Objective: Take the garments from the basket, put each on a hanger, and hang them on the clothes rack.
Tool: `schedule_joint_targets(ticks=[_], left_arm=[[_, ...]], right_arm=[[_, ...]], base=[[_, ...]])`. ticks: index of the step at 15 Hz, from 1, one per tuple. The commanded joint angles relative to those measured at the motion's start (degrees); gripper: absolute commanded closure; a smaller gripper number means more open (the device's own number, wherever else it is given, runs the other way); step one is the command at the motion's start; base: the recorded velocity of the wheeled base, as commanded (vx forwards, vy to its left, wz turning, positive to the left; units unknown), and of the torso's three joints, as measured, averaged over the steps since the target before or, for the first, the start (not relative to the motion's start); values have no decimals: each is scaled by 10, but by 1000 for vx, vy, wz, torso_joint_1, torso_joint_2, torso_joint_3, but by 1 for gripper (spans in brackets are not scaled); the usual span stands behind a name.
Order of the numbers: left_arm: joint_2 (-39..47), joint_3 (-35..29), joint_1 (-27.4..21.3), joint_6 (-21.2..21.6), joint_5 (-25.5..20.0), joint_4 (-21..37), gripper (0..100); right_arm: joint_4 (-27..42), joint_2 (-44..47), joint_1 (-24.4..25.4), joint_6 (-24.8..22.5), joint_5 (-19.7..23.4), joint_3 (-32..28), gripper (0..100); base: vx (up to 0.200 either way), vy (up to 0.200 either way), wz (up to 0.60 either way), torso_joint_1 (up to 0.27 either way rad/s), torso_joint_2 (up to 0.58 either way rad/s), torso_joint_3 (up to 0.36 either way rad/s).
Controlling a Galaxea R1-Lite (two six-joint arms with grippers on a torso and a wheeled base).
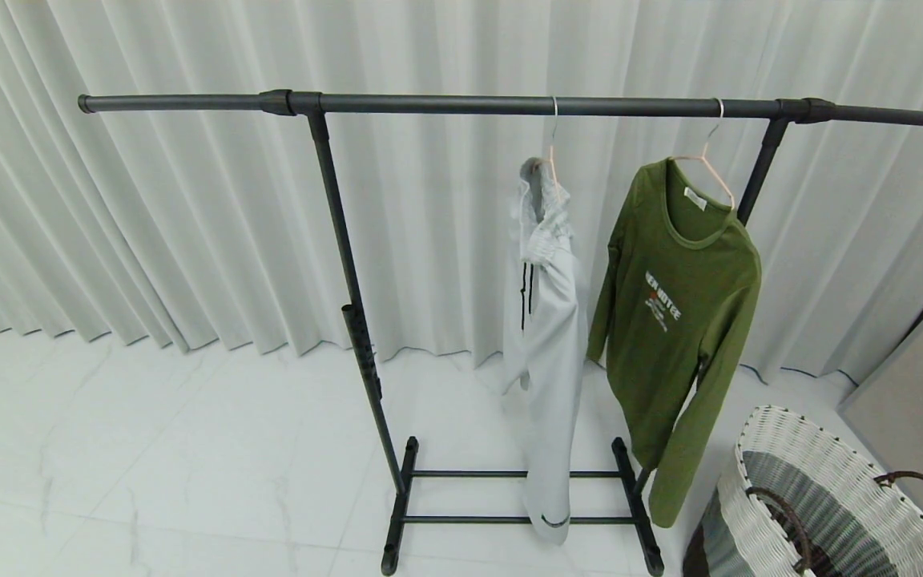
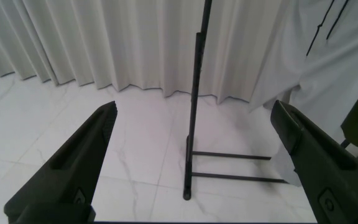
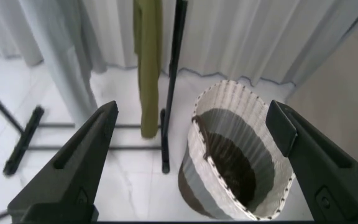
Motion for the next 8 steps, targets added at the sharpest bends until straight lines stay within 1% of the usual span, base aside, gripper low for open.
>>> schedule_joint_targets(ticks=[1,2,8], left_arm=[[0,0,0,0,0,0,0],[0,0,0,0,0,0,0],[0,0,0,0,0,0,0]], right_arm=[[0,-21,-7,10,-1,0,0],[0,-21,-8,17,-1,0,0],[0,-21,-8,16,-1,0,0]], base=[[0,0,0,0,0,0],[0,0,0,0,0,0],[0,0,0,0,0,0]])
